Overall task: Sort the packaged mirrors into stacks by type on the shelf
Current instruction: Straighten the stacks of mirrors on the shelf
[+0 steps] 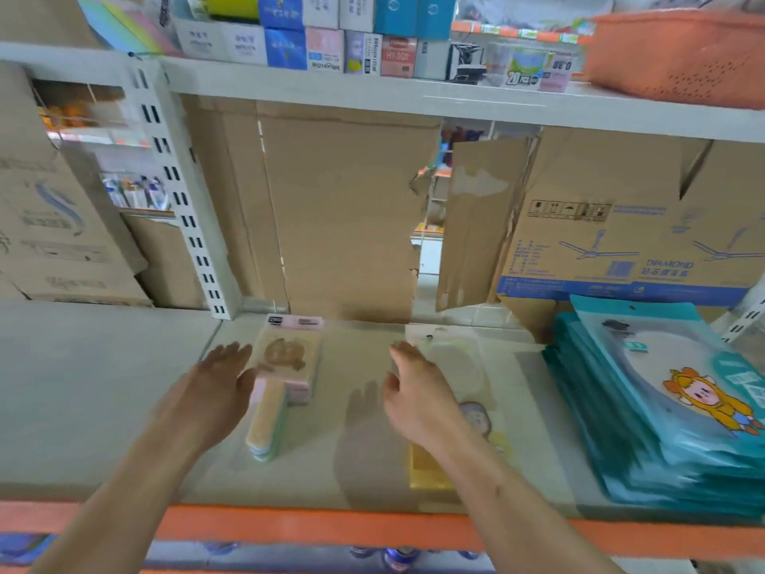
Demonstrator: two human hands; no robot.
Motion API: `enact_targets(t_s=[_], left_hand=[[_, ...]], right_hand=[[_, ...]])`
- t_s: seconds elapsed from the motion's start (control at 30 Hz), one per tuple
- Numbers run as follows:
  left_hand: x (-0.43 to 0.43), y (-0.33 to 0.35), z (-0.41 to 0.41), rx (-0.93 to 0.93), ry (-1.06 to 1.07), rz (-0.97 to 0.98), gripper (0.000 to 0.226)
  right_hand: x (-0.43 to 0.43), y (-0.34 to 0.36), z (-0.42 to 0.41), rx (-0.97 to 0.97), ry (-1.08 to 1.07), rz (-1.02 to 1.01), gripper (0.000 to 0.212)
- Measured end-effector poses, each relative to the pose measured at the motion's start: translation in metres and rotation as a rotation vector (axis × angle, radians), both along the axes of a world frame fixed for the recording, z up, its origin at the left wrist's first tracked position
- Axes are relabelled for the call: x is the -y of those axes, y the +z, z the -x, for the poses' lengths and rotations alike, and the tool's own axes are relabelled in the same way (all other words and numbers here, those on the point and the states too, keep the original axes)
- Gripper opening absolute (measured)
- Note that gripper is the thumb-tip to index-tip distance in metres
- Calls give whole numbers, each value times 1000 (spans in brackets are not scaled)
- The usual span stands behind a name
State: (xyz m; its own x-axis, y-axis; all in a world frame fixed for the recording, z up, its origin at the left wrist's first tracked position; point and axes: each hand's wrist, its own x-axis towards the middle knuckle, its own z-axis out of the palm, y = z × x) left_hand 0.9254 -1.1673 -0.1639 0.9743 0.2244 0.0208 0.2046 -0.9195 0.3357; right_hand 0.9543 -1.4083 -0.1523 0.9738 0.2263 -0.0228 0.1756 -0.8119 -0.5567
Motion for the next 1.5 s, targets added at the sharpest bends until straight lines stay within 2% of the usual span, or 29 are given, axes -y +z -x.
enact_targets(t_s=[0.1, 0.17, 0.3, 0.4, 0.47, 0.6, 0.73, 1.07, 1.23, 1.5], left_hand=[[-26, -9, -7, -63, -33, -34, 50], [-33, -13, -11, -84, -44, 17, 51], [-25, -11, -19, -129, 13, 477, 46], [-22, -14, -23, -144, 24, 586, 19], [-24, -15, -26, -150, 16, 650, 22], [-37, -33, -35, -188, -56, 837, 38], [-32, -30, -33, -201, -117, 912, 35], [-27, -28, -30, -194, -134, 1111, 37], [-28, -31, -33, -210, -131, 1151, 32], [-25, -34, -35, -219, -97, 1164, 37]], right_hand=[[-24, -5, -4, -43, -7, -1, 42], [-39, -11, -7, -118, -43, -40, 39], [-64, -33, -16, -236, -164, -210, 23], [-77, -46, -17, -311, -247, -331, 46], [-82, -44, -15, -330, -257, -382, 51], [-90, -42, -15, -346, -227, -481, 35], [-103, -50, -14, -374, -178, -573, 29], [-105, -61, -17, -390, -158, -585, 32], [-106, -62, -19, -397, -130, -588, 31], [-100, -57, -16, -393, -102, -633, 31]])
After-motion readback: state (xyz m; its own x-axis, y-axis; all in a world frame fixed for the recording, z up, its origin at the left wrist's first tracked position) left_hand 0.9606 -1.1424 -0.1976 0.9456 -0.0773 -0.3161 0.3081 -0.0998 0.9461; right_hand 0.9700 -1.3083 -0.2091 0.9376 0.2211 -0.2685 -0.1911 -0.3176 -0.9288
